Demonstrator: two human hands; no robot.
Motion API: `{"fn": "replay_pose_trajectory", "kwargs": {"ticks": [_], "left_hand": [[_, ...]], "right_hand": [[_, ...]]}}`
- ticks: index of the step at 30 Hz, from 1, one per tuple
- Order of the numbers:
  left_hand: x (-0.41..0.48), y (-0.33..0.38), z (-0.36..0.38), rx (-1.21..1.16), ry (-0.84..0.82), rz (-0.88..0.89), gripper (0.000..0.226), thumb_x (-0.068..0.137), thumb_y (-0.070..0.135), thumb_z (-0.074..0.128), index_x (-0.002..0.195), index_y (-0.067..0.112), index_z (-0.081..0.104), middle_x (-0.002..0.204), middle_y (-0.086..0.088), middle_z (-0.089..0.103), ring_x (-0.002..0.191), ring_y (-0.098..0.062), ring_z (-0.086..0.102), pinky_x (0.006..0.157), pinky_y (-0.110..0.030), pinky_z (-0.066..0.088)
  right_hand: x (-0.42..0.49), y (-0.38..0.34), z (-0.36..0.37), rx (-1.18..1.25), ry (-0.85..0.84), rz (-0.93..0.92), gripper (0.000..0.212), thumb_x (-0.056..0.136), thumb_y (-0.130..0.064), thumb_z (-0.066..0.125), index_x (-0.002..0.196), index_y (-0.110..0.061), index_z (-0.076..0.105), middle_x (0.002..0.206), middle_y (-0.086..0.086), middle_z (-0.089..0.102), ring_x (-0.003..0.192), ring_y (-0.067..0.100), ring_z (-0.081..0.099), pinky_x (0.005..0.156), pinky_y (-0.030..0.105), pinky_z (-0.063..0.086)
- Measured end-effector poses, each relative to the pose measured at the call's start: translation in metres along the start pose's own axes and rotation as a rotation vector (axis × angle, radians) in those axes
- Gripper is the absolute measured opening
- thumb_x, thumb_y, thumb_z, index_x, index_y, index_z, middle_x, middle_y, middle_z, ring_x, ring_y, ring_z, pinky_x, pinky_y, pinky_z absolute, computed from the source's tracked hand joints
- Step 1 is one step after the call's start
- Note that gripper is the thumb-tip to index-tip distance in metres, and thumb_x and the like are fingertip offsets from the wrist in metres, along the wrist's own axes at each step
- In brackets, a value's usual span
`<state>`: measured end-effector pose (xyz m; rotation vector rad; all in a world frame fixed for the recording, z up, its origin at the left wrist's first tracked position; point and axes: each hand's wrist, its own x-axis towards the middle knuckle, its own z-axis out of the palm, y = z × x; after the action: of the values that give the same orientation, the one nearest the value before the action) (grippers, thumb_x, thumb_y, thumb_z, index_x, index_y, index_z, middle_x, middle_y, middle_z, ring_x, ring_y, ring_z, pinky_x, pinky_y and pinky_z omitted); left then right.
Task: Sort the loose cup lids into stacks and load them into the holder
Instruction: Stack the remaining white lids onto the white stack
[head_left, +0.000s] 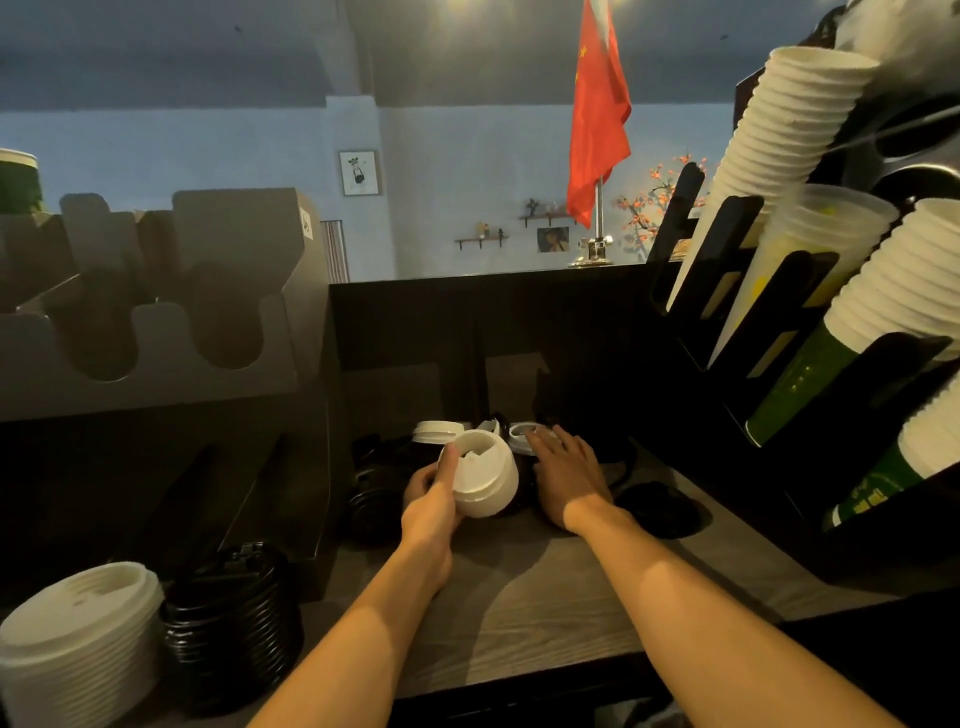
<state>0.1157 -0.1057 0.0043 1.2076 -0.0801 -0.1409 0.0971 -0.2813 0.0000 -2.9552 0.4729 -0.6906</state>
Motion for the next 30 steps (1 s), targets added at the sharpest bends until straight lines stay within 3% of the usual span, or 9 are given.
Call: {"fn": "replay_pose_trajectory", "kwargs": {"ticks": [3, 7, 11, 15, 19, 22, 26, 30], "left_hand": [[0.001, 0.000, -0.001, 0.012, 0.014, 0.000, 0.038, 0.093, 0.048, 0.066, 0.121, 0.022, 0.060, 0.113, -0.004, 0.068, 0.104, -0.018, 0.064, 0.080, -0.030, 0.053], [0.004, -0.002, 0.001, 0.032, 0.020, -0.005, 0.037, 0.093, 0.049, 0.066, 0.119, 0.023, 0.058, 0.115, -0.004, 0.066, 0.109, -0.021, 0.063, 0.092, -0.036, 0.054], [0.011, -0.006, 0.000, 0.085, 0.042, 0.004, 0.048, 0.090, 0.056, 0.066, 0.122, 0.021, 0.063, 0.115, -0.003, 0.069, 0.111, -0.022, 0.063, 0.103, -0.045, 0.052], [0.011, -0.008, 0.000, 0.109, 0.048, 0.013, 0.041, 0.086, 0.062, 0.068, 0.107, 0.027, 0.067, 0.112, 0.000, 0.071, 0.113, -0.022, 0.062, 0.107, -0.047, 0.048], [0.013, -0.008, 0.000, 0.059, 0.069, -0.019, 0.042, 0.088, 0.053, 0.071, 0.117, 0.023, 0.065, 0.117, -0.004, 0.070, 0.116, -0.024, 0.061, 0.108, -0.048, 0.047], [0.011, -0.004, -0.003, -0.053, 0.062, -0.070, 0.044, 0.091, 0.037, 0.072, 0.129, 0.017, 0.061, 0.119, -0.008, 0.068, 0.117, -0.026, 0.059, 0.107, -0.045, 0.046], [0.009, 0.000, -0.005, -0.187, 0.042, -0.086, 0.046, 0.090, 0.023, 0.070, 0.133, 0.012, 0.057, 0.124, -0.012, 0.066, 0.119, -0.028, 0.059, 0.102, -0.042, 0.049], [0.009, 0.005, -0.007, -0.329, 0.028, -0.097, 0.053, 0.086, 0.013, 0.074, 0.136, 0.010, 0.057, 0.125, -0.017, 0.067, 0.116, -0.030, 0.064, 0.080, -0.034, 0.054]], "right_hand": [[-0.003, -0.001, -0.003, 0.034, 0.029, -0.007, 0.055, 0.103, -0.020, 0.043, 0.155, -0.024, 0.026, 0.159, 0.002, 0.029, 0.146, 0.025, 0.021, 0.120, 0.036, 0.014], [-0.006, -0.002, -0.005, 0.045, 0.087, 0.005, 0.053, 0.098, -0.024, 0.055, 0.149, -0.025, 0.038, 0.150, 0.004, 0.032, 0.138, 0.026, 0.028, 0.114, 0.033, 0.026], [-0.006, -0.003, -0.005, 0.101, 0.091, 0.023, 0.045, 0.098, -0.033, 0.057, 0.141, -0.025, 0.047, 0.159, 0.006, 0.024, 0.146, 0.027, 0.021, 0.119, 0.036, 0.019], [-0.005, -0.006, -0.008, 0.185, 0.064, 0.065, 0.039, 0.096, -0.033, 0.062, 0.131, -0.020, 0.051, 0.160, 0.007, 0.028, 0.149, 0.025, 0.021, 0.123, 0.038, 0.015], [-0.010, -0.011, -0.013, 0.216, 0.099, 0.095, 0.030, 0.091, -0.030, 0.069, 0.115, -0.019, 0.054, 0.132, 0.004, 0.052, 0.124, 0.022, 0.047, 0.106, 0.035, 0.040], [-0.014, -0.011, -0.015, 0.269, 0.152, 0.116, 0.025, 0.090, -0.032, 0.070, 0.104, -0.019, 0.054, 0.128, 0.001, 0.050, 0.119, 0.021, 0.046, 0.096, 0.032, 0.044], [-0.020, -0.011, -0.017, 0.357, 0.205, 0.147, 0.027, 0.092, -0.039, 0.066, 0.099, -0.014, 0.060, 0.153, 0.006, 0.036, 0.141, 0.024, 0.032, 0.109, 0.032, 0.033], [-0.032, -0.018, -0.018, 0.485, 0.385, 0.019, 0.034, 0.085, -0.039, 0.075, 0.083, -0.017, 0.049, 0.119, 0.004, 0.053, 0.115, 0.023, 0.049, 0.087, 0.028, 0.042]]}}
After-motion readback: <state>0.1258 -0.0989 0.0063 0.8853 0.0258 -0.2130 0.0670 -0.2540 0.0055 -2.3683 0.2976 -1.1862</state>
